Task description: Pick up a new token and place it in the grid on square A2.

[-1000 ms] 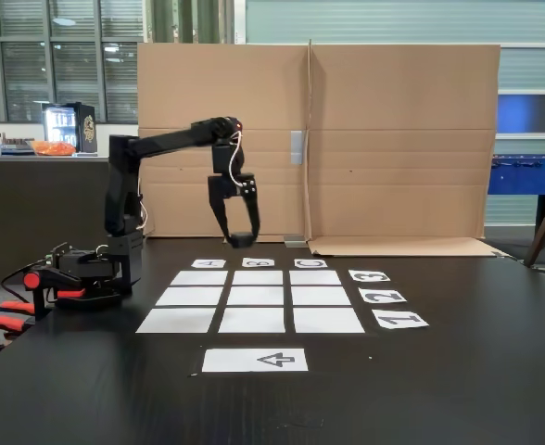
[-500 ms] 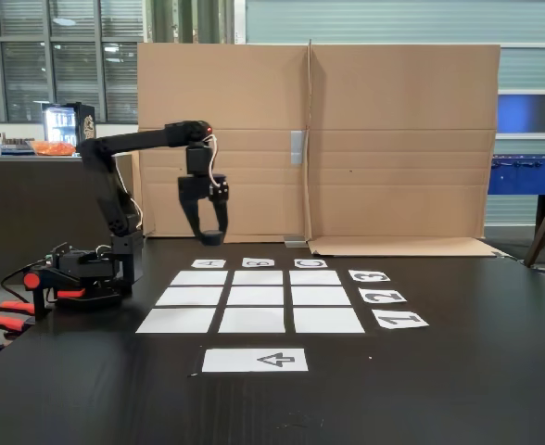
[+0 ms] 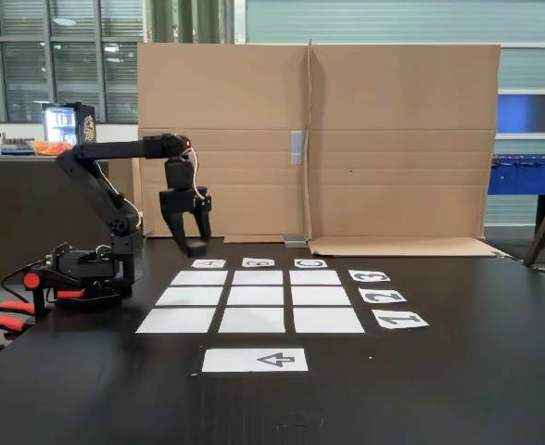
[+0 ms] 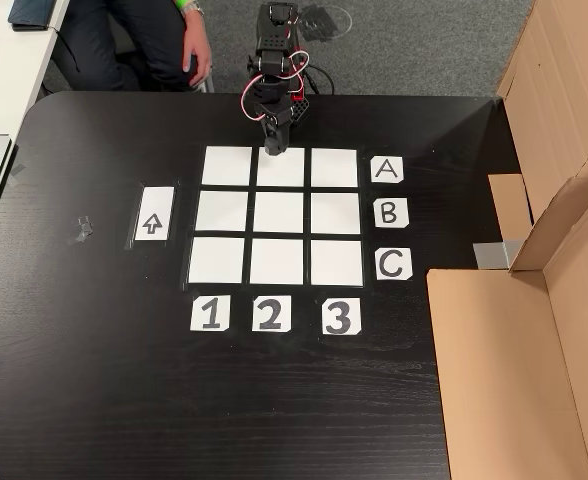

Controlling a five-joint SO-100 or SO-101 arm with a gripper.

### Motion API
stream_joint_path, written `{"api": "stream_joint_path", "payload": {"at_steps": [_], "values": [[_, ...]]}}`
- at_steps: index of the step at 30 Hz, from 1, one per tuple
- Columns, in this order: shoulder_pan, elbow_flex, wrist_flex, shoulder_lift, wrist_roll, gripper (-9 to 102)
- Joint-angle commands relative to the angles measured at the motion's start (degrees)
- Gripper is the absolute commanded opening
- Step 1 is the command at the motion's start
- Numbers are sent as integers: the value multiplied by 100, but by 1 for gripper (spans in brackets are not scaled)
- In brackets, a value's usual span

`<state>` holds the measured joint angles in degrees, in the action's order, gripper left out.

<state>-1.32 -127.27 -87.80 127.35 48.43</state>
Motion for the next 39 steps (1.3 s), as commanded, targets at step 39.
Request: {"api": "stream_joint_path", "payload": {"at_steps": [39], "values": [[-316, -2171, 1767, 404, 149, 1]]}}
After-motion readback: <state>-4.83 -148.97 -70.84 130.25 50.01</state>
